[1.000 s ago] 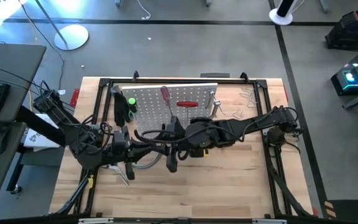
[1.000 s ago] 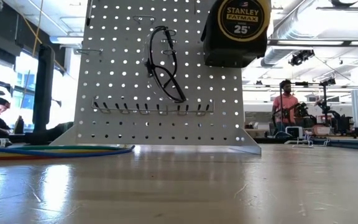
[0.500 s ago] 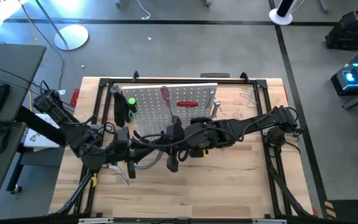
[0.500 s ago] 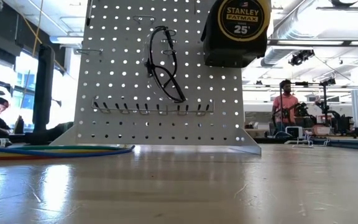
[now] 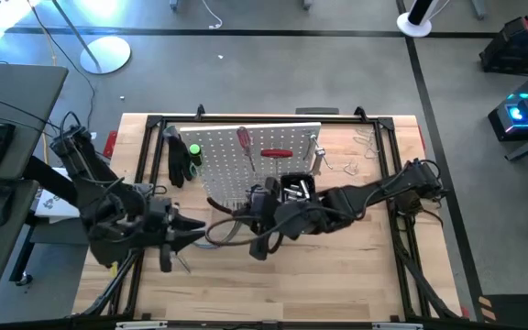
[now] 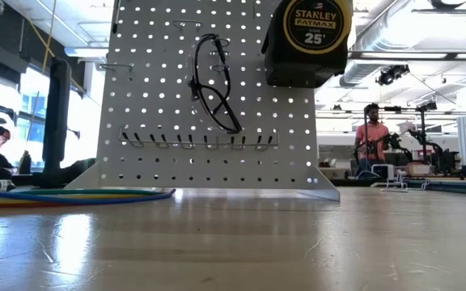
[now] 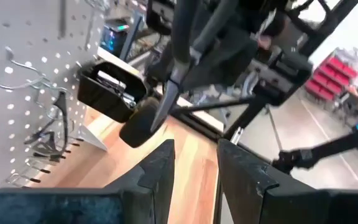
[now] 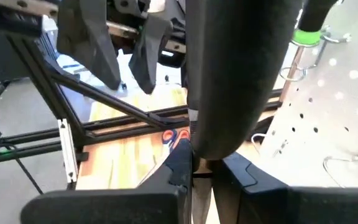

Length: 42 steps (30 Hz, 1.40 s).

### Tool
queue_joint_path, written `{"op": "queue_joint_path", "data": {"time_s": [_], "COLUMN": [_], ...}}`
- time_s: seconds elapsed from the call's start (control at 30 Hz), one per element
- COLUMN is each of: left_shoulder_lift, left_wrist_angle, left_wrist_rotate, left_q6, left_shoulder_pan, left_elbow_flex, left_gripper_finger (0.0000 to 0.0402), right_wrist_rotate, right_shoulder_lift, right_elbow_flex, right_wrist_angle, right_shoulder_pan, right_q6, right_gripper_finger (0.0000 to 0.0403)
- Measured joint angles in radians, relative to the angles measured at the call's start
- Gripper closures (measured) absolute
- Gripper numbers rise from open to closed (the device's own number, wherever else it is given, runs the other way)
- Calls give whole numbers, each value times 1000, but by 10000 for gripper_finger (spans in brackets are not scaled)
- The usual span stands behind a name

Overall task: Hang tools onto peg board
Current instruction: Hang the plier on the peg board

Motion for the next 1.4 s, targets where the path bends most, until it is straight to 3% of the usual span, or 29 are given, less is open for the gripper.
{"op": "queue_joint_path", "data": {"time_s": [0.1, 0.2, 0.33, 0.4, 0.53, 0.63, 0.73, 0.87, 1.13, 1.23, 1.3, 1.4], "left_shoulder_lift": [-18, -43, -89, -112, -152, -172, -176, -176, -177, -177, -177, -176], "left_wrist_angle": [-16, -32, -36, -53, -87, -114, -147, -164, -165, -165, -165, -164], "left_wrist_rotate": [-58, -85, -94, -95, -97, -100, -99, -113, -248, -297, -305, -307], "left_q6": [-34, -62, -56, -41, -13, 6, -18, -55, -92, -93, -95, -115], "left_shoulder_pan": [-39, -68, -89, -94, -94, -94, -94, -90, -89, -89, -89, -89], "left_elbow_flex": [0, 0, 0, 0, 0, 0, 0, 0, 0, 0, 0, 0], "left_gripper_finger": [286, 285, 285, 285, 285, 285, 285, 285, 285, 285, 285, 285], "right_wrist_rotate": [-11, -101, -303, -336, -336, -273, -246, -318, -355, -449, -531, -555], "right_shoulder_lift": [1, -9, 10, 7, -19, -21, -23, -67, -326, -354, -352, -324], "right_elbow_flex": [-42, -212, -416, -427, -314, -208, -177, -302, -707, -807, -821, -788], "right_wrist_angle": [121, 505, 1001, 1006, 650, 353, 253, 295, 713, 831, 803, 758], "right_shoulder_pan": [-7, -15, -48, -70, -86, -94, -118, -121, -90, -90, -102, -117], "right_q6": [-16, 5, 104, 92, -86, -188, -186, -97, -67, -189, -369, -414], "right_gripper_finger": [379, 379, 379, 379, 379, 379, 379, 379, 379, 379, 379, 379]}}
